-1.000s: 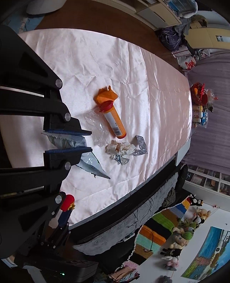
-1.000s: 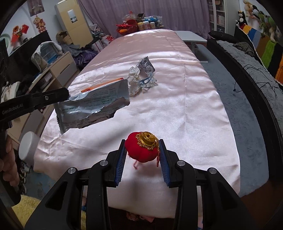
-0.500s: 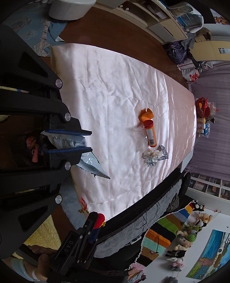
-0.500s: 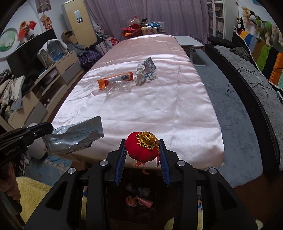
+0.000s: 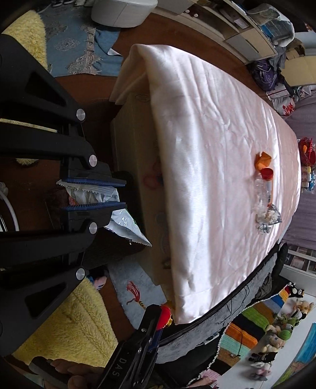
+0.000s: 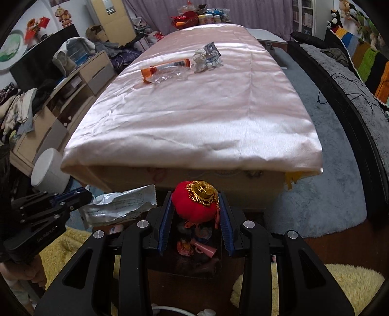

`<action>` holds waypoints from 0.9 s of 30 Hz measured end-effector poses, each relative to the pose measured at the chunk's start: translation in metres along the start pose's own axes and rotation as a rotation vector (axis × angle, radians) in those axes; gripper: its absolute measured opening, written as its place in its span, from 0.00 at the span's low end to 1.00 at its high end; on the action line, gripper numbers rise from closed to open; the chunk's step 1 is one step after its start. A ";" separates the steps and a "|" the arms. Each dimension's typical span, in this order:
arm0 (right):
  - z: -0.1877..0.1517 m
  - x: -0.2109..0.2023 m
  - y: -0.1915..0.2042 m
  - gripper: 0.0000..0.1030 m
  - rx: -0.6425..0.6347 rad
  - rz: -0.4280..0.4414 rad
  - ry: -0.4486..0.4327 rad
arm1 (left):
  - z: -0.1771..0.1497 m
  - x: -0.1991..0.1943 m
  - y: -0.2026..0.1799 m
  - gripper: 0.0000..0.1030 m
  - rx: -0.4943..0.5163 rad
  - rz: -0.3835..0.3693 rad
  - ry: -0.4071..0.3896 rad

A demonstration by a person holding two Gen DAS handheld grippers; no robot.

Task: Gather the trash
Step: 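Carry the red ornament and clear wrapper to the bin and release both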

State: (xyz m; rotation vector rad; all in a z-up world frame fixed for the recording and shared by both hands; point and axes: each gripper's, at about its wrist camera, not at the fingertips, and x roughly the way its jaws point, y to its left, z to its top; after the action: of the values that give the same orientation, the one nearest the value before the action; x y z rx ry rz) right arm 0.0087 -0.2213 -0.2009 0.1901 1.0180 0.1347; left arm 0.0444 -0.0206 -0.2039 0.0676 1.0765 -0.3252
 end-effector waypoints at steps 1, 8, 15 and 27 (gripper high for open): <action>-0.004 0.003 0.000 0.36 0.003 0.004 0.010 | -0.003 0.005 0.000 0.11 -0.001 -0.002 0.012; -0.022 0.032 0.003 0.36 0.014 0.027 0.080 | -0.024 0.043 -0.006 0.11 -0.002 -0.020 0.093; -0.030 0.059 0.007 0.36 0.015 0.041 0.148 | -0.034 0.065 -0.005 0.11 -0.018 -0.069 0.137; -0.026 0.086 0.009 0.38 0.022 0.057 0.230 | -0.038 0.083 -0.006 0.12 -0.021 -0.103 0.183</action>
State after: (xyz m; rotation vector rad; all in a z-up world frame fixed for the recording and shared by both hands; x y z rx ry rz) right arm 0.0308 -0.1931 -0.2835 0.2276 1.2443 0.2007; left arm 0.0463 -0.0368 -0.2936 0.0232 1.2674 -0.4058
